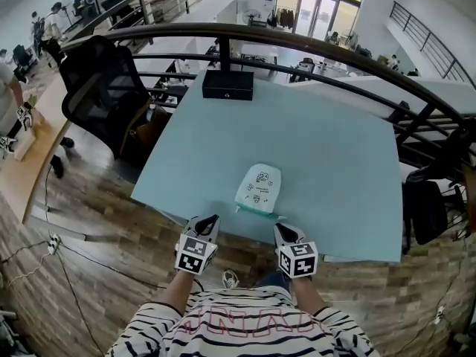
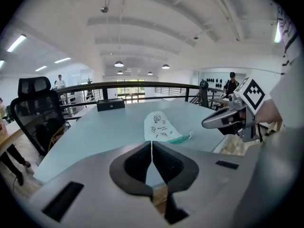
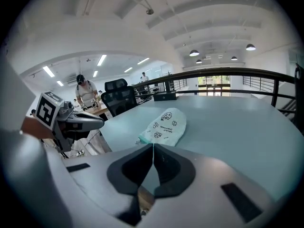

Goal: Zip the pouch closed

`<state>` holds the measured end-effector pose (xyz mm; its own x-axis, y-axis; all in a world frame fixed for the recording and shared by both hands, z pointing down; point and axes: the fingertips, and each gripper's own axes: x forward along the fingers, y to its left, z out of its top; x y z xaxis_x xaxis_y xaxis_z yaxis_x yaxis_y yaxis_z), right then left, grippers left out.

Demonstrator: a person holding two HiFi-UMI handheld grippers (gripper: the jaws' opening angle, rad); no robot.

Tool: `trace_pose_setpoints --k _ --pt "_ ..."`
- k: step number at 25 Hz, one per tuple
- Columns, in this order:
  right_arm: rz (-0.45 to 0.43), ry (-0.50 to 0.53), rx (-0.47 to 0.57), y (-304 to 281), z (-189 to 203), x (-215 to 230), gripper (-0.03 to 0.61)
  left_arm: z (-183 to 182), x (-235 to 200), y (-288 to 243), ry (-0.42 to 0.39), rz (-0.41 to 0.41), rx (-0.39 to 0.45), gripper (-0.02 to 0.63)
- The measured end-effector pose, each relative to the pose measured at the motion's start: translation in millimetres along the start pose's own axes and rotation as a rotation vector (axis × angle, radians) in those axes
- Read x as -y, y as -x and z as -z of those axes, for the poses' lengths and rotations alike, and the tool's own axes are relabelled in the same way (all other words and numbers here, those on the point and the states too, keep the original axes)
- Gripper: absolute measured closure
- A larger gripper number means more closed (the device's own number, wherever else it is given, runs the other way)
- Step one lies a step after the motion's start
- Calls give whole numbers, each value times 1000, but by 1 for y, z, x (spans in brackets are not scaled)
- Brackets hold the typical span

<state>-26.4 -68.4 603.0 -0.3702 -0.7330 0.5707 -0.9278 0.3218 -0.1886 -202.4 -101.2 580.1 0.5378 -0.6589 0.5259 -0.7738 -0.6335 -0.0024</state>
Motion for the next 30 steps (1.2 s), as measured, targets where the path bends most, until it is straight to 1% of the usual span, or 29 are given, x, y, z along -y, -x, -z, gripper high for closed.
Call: trace_pose_setpoints --k 6,10,17,20,25,30 --pt "-55 -17 50 19 -10 -19 549 -16 14 31 9 3 79 586" --pt "-94 18 42 33 -8 -24 551 -23 32 46 23 -1 111 586" --pt "-139 62 43 64 -4 -20 552 -28 70 63 45 -27 130 586" --pt "-166 73 53 80 -3 -15 551 -31 89 68 46 -53 136 586" --pt "-203 90 83 107 -1 -13 551 -32 116 81 55 -90 147 586" --pt "-234 90 121 128 7 -11 551 -27 140 95 51 -107 156 587"
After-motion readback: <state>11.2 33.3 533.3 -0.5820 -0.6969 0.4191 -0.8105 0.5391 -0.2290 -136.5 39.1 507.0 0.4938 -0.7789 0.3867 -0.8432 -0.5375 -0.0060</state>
